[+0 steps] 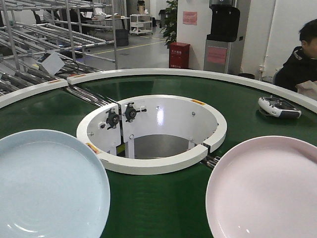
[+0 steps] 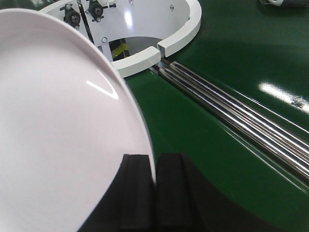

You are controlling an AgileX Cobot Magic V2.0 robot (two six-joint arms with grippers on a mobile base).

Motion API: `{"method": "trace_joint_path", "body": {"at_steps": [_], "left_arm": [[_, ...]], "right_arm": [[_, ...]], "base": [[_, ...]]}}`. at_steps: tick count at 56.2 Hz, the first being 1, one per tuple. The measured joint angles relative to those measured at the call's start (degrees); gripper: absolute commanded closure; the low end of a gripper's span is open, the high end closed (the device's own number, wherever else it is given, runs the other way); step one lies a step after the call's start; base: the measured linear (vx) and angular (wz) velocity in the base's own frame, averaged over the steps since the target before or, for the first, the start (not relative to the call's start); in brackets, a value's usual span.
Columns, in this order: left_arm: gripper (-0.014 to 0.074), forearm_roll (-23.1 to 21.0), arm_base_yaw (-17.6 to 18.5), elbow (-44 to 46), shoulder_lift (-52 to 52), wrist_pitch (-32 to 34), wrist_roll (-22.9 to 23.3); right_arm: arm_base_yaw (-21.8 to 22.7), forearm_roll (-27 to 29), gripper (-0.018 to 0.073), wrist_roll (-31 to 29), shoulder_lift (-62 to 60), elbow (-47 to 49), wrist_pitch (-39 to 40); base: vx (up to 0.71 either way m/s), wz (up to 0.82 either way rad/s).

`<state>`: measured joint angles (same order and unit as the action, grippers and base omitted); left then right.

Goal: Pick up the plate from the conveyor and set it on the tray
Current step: 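Lift both held plates up off the conveyor, then hold both plates while the base drives to the steel table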

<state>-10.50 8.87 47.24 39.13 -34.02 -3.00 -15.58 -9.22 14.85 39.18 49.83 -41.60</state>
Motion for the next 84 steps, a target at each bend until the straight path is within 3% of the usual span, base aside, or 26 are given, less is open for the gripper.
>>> {"method": "trace_joint_path", "body": {"at_steps": [49,84], "left_arm": [[0.0602,0.0,0.0,0.0,0.0,0.0,0.0],[0.0602,0.0,0.0,0.0,0.0,0.0,0.0]], "right_arm": [[0.0,0.0,0.0569,0.0,0.0,-0.1,0.4],[0.0,0.0,0.0569,0.0,0.0,-0.1,0.5]], "base": [[-0.02,-0.04],[-0.15,-0.55]]}}
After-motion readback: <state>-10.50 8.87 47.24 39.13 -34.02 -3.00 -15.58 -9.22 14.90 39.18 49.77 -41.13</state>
